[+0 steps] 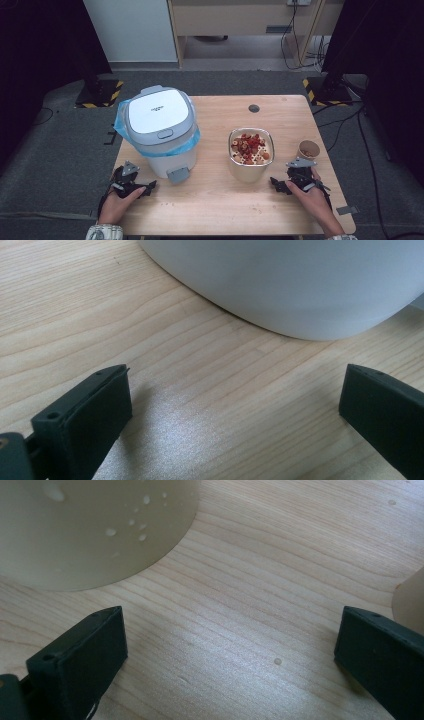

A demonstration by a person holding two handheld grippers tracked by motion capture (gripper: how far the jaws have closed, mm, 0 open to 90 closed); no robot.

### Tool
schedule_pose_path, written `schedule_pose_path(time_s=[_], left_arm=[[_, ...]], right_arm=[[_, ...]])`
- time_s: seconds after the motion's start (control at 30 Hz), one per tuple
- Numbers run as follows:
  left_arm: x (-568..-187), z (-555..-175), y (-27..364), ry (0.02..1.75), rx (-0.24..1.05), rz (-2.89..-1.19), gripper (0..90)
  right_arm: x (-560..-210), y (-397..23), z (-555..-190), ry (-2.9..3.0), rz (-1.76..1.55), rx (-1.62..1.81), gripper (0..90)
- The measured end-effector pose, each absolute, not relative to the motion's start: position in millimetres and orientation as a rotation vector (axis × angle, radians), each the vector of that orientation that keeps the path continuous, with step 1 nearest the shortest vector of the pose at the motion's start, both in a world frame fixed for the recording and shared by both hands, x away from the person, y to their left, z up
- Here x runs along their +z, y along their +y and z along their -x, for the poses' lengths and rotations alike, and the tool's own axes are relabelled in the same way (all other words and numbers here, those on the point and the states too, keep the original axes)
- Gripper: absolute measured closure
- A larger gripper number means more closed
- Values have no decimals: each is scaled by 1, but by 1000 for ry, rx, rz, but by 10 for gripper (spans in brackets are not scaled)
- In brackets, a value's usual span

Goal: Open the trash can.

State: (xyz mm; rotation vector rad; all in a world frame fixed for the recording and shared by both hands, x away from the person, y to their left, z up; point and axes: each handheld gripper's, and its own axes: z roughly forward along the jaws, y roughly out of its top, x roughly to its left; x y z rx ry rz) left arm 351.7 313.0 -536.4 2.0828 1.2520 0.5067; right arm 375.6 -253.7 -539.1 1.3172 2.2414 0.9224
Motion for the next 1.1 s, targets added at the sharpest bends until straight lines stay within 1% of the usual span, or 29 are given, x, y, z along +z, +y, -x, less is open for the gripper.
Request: schedule_pose_path(time_s=[0.37,0.43,0.5,0.57,0.6,0.67,0.7,0.73,0.83,0.87,0.9,0.93,1.03,1.07,1.1], left_arm=[[-536,-352,314,1266,514,-2073,0],[-536,-352,314,1265,516,-2070,12],[-535,-352,315,1263,514,-2075,53],[-532,-351,315,1258,510,-2065,126],[-527,-349,316,1254,515,-2041,139],[-525,-348,317,1252,525,-2029,197],[-522,-347,317,1249,533,-2019,197],[-519,-346,319,1248,539,-2012,246],[-515,-343,319,1247,539,-2004,329],[-513,-342,319,1243,542,-2001,329],[-511,-340,319,1235,545,-2001,363],[-506,-336,317,1221,555,-2000,425],[-501,-333,315,1208,561,-2000,508],[-497,-331,313,1192,569,-1995,508],[-496,-330,311,1187,570,-1995,544]], right_arm=[[-539,-254,-375,2240,-1316,925,7],[-539,-255,-375,2242,-1314,926,7],[-539,-255,-374,2245,-1312,925,7],[-539,-255,-374,2244,-1314,925,7],[-539,-255,-374,2246,-1312,924,7],[-539,-255,-374,2244,-1314,925,7],[-539,-255,-374,2245,-1313,925,7],[-539,-255,-374,2246,-1313,925,7],[-539,-255,-374,2244,-1314,925,7],[-539,-255,-374,2244,-1315,925,7],[-539,-255,-374,2243,-1316,925,7],[-539,-255,-374,2244,-1314,925,7],[-539,-255,-374,2244,-1314,924,7],[-539,-255,-374,2245,-1314,925,7],[-539,-255,-373,2245,-1314,926,7]])
